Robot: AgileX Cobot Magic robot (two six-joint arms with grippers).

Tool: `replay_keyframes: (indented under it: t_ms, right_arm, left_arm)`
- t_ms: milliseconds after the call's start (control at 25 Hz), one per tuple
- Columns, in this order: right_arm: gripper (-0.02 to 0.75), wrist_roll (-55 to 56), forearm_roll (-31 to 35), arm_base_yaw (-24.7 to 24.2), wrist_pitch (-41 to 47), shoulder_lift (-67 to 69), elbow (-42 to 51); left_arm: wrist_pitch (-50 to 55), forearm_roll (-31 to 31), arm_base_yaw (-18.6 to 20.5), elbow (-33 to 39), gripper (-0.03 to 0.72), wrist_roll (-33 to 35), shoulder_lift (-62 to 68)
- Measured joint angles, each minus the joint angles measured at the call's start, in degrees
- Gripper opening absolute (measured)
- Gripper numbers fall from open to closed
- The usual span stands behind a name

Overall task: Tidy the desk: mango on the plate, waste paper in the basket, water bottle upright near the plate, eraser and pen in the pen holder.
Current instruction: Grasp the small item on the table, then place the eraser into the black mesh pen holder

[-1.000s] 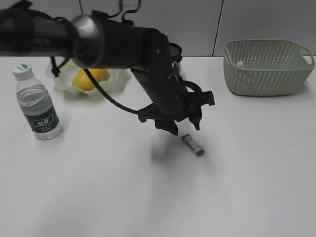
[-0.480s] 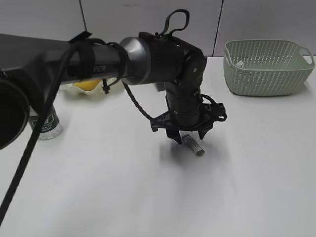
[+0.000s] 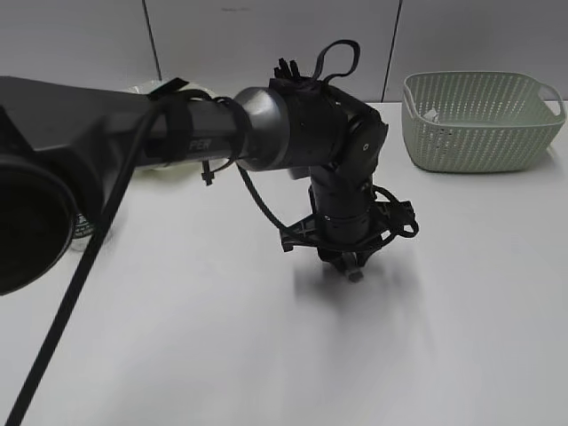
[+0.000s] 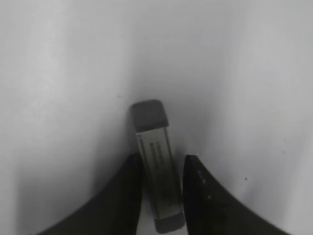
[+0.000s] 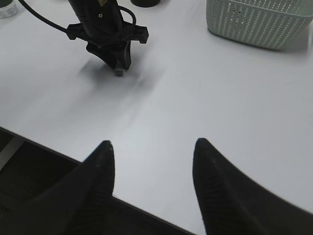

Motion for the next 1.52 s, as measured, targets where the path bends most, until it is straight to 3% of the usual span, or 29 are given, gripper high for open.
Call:
replay_keyframes:
  t_ms: [160, 320, 520, 680, 760, 880, 1040, 1240, 1520]
  right_arm:
    - [0.413, 0.0, 0.0, 0.0, 0.0, 0.0, 0.0]
    - [0.411, 0.0, 0.0, 0.0, 0.0, 0.0, 0.0]
    - [0.406, 0.0, 0.0, 0.0, 0.0, 0.0, 0.0]
    - [0.405, 0.0, 0.0, 0.0, 0.0, 0.0, 0.0]
    - [0.405, 0.0, 0.0, 0.0, 0.0, 0.0, 0.0]
    - [0.405, 0.0, 0.0, 0.0, 0.0, 0.0, 0.0]
    - [0.403, 0.0, 0.0, 0.0, 0.0, 0.0, 0.0]
    - [0.403, 0.0, 0.0, 0.0, 0.0, 0.0, 0.0]
    - [0.403, 0.0, 0.0, 0.0, 0.0, 0.0, 0.0]
  left_arm:
    - [0.9, 1.1, -0.1, 0.0, 0.143, 0.0, 0.1]
    - [2.0, 3.8, -0.2, -0.1, 0.143, -0.2, 0.1]
    - [0.9, 17.2, -0.4, 0.3, 0.143, 0.8, -1.8]
    - [-9.1, 27.5, 1.1, 0.4, 0.143, 3.3, -8.3]
    - [-19.1, 31.3, 3.1, 0.3, 0.143, 3.5, -11.3]
    - [-34.6, 33.9, 9.0, 0.2, 0.143, 3.6, -12.7]
    - [-45.7, 37.6, 15.1, 0.2, 0.143, 3.6, -10.5]
    - [-51.8, 40.5, 17.1, 0.4, 0.143, 3.7, -6.9]
    - [-52.7, 42.0, 17.9, 0.4, 0.143, 3.7, -3.8]
